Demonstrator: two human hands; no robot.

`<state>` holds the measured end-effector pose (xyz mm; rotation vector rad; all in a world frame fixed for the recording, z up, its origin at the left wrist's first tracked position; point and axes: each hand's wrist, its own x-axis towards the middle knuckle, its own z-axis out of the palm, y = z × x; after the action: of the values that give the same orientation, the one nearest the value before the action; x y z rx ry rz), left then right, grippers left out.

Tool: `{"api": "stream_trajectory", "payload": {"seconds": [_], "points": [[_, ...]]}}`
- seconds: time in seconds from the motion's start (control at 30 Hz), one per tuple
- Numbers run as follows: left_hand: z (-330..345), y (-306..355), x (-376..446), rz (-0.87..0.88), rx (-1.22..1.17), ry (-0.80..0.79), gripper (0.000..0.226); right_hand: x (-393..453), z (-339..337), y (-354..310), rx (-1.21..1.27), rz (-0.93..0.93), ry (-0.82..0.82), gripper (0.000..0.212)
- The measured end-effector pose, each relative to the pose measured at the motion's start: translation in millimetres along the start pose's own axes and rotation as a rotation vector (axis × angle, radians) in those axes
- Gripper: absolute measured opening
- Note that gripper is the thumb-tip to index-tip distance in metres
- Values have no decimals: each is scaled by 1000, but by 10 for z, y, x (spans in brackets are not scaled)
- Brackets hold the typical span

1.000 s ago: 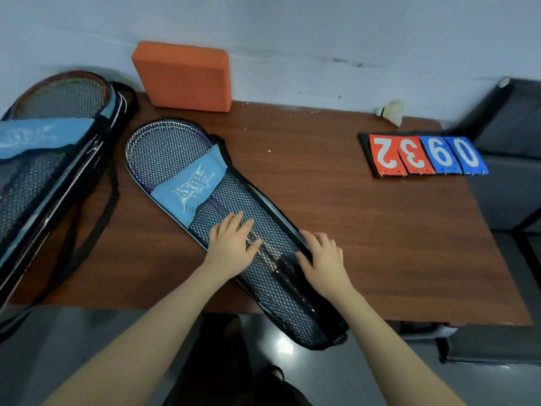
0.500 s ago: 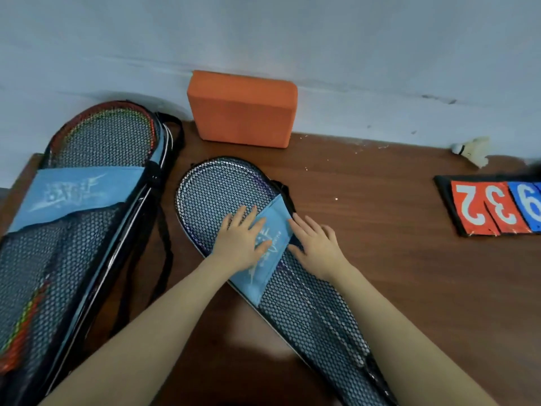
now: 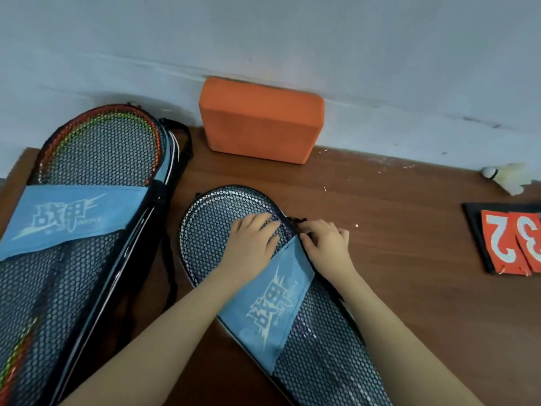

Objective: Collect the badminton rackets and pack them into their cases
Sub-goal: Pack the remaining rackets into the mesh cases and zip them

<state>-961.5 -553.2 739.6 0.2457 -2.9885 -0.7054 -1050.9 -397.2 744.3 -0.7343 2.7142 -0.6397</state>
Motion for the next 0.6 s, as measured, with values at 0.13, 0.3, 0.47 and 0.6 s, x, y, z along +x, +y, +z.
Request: {"api": "stream_trajectory", "payload": {"seconds": [0.13,0.3,0.47,0.6], "points": [[-32,-116,397,19,-2,41,32,235,20,-60,41,68,-1,19],[67,-170,591,49,-14,-24,18,200,37,-39,122,106,6,16],[-60,-213,562,39,-173,79,5,141,-30,-117,265,98,3,18],[-223,-151,394,66,-260,174,4,66,-246,-243,523,53,3,31]]}}
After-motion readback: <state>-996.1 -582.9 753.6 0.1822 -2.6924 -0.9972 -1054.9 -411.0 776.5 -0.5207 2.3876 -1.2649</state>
